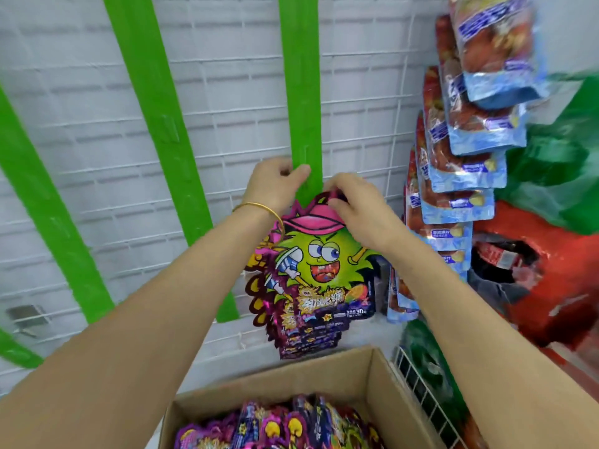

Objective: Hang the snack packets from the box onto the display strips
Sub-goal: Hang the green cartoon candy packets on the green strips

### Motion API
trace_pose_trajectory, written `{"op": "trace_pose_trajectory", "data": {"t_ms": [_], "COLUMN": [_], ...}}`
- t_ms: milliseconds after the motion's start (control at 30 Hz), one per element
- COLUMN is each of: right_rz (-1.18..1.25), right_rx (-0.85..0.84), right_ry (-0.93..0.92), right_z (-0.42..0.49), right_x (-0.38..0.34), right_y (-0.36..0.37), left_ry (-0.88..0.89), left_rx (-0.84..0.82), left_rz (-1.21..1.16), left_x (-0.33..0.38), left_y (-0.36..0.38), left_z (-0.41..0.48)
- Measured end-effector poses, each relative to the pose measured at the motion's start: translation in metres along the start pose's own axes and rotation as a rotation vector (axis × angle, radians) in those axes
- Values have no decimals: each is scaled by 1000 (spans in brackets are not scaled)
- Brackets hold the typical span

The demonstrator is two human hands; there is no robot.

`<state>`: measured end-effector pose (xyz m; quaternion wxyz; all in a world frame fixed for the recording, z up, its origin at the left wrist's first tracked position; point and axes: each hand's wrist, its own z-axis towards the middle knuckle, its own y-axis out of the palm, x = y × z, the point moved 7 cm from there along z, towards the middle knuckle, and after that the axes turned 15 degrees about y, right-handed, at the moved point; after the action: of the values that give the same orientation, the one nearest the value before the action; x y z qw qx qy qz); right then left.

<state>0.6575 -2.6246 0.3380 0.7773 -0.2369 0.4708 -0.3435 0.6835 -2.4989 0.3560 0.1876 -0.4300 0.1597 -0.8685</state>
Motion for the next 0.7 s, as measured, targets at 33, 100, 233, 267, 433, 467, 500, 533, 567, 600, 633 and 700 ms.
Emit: {"op": "trace_pose_trajectory", "data": {"t_ms": [33,100,233,267,433,467,500,533,567,600,633,700], "right_rz": [21,60,41,38,14,12,13,17,19,18,15,14], "right_rx": [35,98,192,212,283,288,291,290,286,279,268,253], "right_ry": [1,-20,-69,-83,-112,-104,-97,-90,-83,-72,-63,-53], "right_z": [4,10,16,16,17,17,18,18,18,17,16,14], "right_x": [-3,-8,-16,-18,-24,-24,-24,-24,-23,-21,-20,-17], "right_y": [-3,-7,-10,-11,-11,-11,-11,-11,-11,-9,-8,-6], "left_ry": [1,8,19,12,-37,-46,-57,-66,-75,-85,-91,-93], "left_rx": [5,-3,-38,-46,-39,-36,-32,-23,-15,-10,-8,-2], "left_rz": [-15,7,50,60,36,21,7,-6,-21,-38,-56,-99], "left_x": [0,4,10,11,10,9,8,7,6,5,4,4], "left_y": [0,-1,-1,-2,-5,-5,-5,-5,-5,-5,-5,-4], "left_z": [0,0,4,5,7,7,8,7,7,7,6,4]}}
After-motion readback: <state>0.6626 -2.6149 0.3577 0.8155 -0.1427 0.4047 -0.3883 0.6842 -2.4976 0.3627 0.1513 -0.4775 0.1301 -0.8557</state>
